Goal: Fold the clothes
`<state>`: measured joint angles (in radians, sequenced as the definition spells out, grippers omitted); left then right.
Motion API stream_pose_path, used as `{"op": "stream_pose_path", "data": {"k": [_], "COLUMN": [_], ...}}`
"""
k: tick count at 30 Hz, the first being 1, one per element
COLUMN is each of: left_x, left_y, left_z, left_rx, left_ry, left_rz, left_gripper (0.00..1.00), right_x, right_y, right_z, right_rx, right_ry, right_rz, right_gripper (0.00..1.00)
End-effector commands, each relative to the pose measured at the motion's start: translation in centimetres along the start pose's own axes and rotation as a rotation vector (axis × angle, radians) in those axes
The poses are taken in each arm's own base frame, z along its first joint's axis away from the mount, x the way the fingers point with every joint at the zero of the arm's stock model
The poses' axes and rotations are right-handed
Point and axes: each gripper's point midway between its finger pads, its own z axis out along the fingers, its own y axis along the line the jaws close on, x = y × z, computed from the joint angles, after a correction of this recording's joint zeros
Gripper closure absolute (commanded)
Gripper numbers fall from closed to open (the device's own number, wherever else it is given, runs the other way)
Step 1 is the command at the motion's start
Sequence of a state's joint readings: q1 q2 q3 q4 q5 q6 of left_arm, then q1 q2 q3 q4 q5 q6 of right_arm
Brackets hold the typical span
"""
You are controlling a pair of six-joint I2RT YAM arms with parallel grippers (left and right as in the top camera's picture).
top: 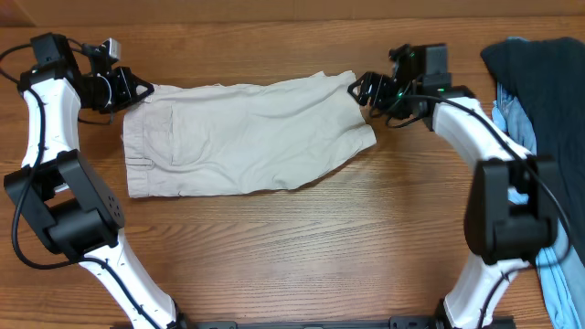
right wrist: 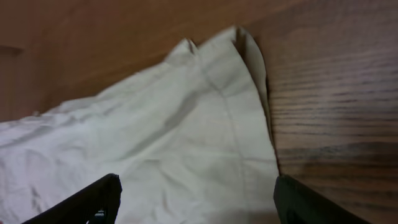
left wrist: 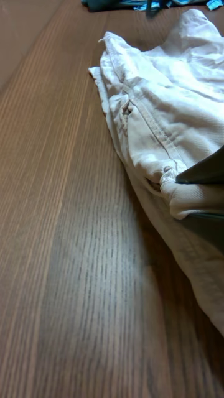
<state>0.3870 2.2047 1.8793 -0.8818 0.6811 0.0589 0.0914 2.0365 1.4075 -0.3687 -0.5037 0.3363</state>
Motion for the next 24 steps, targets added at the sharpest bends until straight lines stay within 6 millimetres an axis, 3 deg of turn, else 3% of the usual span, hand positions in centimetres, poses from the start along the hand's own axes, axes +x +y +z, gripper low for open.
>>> {"op": "stream_pose_path", "data": {"k": [1, 4, 6, 13, 19, 24], "left_x": [-1.1, -1.0, -0.9, -0.4, 0.2, 0.3], "left_y": [-1.7, -1.8, -1.8, -2.1, -2.1, -2.4], "left_z": [-2.0, -2.0, -2.0, -1.8, -1.8, -1.6], "left_rx": [0.022, 0.023, 0.024, 0.027, 0.028, 0.031], "left_ry": [-0.038, -0.034, -0.029, -0.009, 0.011, 0.018], "left_rz": [0.033, 0.03, 0.028, 0.018, 0.001, 0.003], "left_gripper": [0.94, 0.94, 0.94, 0.94, 0.94, 0.94], "right_x": [-2.0, -4.7, -5.4, -6.6, -6.7, -6.5], "right_y": [0.3, 0.3, -0.2, -1.6, -1.3, -0.9], "right_z": [1.9, 3.1, 4.0, 6.3, 7.1, 7.3], "right_rx": [-0.059, -0.069, -0.068, -0.057, -0.069, -0.074], "right_ry": [0.003, -0.033, -0.037, -0.069, -0.085, -0.08], "right_rz": [-0.002, -0.017, -0.011, -0.014, 0.013, 0.01], "right_gripper": [0.15, 0.14, 0.14, 0.15, 0.2, 0.41]}}
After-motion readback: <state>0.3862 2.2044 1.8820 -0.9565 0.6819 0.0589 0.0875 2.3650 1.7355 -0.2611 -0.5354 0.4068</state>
